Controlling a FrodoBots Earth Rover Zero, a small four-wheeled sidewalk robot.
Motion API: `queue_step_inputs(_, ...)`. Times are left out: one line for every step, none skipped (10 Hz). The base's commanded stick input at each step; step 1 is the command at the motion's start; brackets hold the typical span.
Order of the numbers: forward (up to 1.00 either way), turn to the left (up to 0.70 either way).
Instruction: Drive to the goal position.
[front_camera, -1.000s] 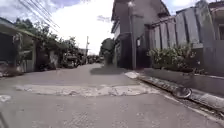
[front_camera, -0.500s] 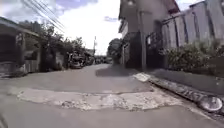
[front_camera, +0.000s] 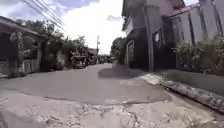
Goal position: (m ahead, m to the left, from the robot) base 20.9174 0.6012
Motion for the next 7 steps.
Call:
queue_step_inputs(0.85, 0.0)
queue_step_inputs(0.85, 0.0)
queue_step_inputs(0.85, 0.0)
queue_step_inputs(0.85, 0.0)
queue_step_inputs(0.85, 0.0)
queue_step_inputs(0.85, 0.0)
queue_step_inputs(0.85, 0.0)
